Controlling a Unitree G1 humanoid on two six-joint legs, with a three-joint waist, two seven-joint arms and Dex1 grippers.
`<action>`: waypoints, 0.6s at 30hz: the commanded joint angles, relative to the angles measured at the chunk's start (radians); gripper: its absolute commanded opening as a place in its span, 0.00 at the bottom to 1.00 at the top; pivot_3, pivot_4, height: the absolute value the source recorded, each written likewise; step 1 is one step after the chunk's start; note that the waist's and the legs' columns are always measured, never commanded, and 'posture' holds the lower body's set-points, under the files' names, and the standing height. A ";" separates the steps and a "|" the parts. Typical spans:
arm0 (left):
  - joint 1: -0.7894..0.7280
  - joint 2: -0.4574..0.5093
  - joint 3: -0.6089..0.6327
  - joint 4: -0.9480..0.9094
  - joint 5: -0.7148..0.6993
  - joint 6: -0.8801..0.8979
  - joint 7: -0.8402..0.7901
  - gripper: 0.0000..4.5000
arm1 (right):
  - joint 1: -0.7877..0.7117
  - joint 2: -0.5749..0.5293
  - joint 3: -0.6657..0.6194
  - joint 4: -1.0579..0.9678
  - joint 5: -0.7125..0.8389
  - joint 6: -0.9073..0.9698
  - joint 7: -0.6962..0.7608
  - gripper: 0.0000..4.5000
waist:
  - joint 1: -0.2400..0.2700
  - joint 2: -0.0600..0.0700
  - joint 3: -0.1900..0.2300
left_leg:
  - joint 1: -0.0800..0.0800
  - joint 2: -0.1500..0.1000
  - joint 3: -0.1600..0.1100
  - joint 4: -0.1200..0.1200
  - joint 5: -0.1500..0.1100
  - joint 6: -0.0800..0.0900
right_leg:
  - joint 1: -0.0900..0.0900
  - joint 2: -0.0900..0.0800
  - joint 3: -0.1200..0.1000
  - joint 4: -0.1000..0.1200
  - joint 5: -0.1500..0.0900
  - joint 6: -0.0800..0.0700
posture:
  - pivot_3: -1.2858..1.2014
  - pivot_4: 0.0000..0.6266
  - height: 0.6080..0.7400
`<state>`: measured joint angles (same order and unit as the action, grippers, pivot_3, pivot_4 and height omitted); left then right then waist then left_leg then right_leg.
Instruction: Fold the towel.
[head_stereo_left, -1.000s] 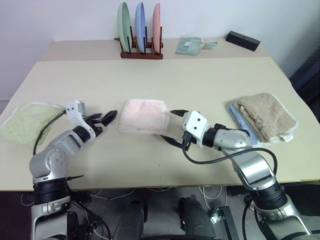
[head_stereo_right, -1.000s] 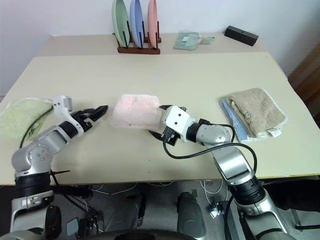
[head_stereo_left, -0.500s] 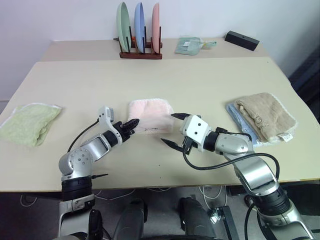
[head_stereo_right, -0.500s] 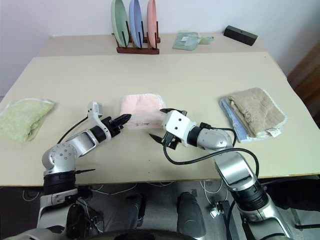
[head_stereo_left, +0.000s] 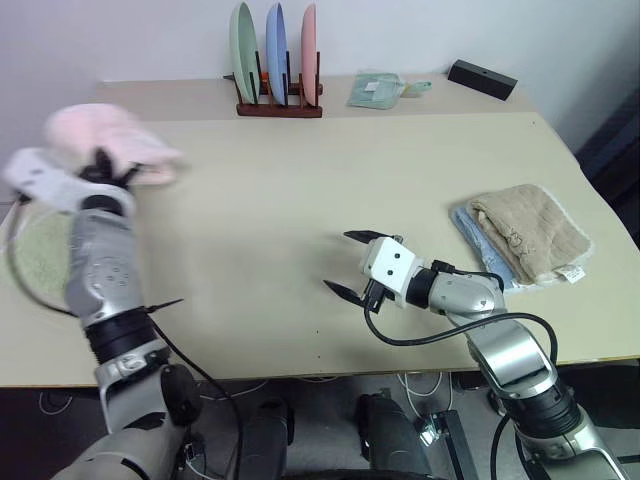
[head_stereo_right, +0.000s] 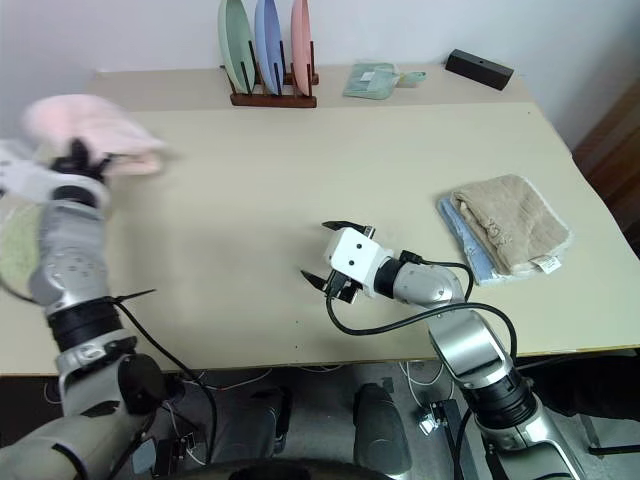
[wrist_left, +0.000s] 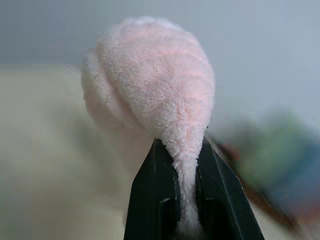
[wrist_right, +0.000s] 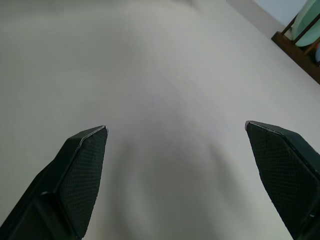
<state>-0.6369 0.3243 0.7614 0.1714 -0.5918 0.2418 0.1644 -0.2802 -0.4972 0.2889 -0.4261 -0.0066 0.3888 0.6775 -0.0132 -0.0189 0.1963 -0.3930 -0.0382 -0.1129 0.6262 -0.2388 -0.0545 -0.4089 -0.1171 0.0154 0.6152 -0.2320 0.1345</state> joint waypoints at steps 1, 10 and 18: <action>0.030 0.031 0.103 0.047 -0.042 -0.054 0.060 0.01 | -0.007 0.002 0.001 -0.017 -0.005 -0.037 0.000 1.00 | 0.005 -0.001 0.000 | 0.000 0.000 0.000 0.001 0.000 0.000 | 0.000 0.000 0.000 0.000 0.000 0.000 | 0.52 0.24 1.00; 0.230 -0.020 0.124 -0.035 -0.163 0.092 0.069 0.08 | -0.001 -0.003 0.003 0.010 -0.014 -0.074 0.015 1.00 | 0.004 -0.004 -0.001 | 0.000 -0.001 -0.002 0.003 0.000 0.000 | 0.003 0.000 -0.001 0.000 0.001 0.001 | 0.52 0.24 1.00; 0.267 -0.005 0.137 -0.127 -0.186 0.029 0.086 0.94 | -0.009 0.000 -0.023 0.032 0.012 -0.081 0.035 1.00 | 0.002 -0.004 -0.001 | 0.001 0.000 -0.001 0.003 0.000 0.000 | 0.003 0.000 -0.001 0.000 0.001 0.001 | 0.52 0.24 1.00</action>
<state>-0.3726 0.2847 0.8798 0.1058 -0.7789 0.3107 0.2467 -0.2797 -0.4989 0.2886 -0.3848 -0.0161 0.3204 0.7090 -0.0115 -0.0232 0.1951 -0.3925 -0.0384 -0.1144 0.6288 -0.2388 -0.0547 -0.4059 -0.1173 0.0142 0.6154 -0.2310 0.1355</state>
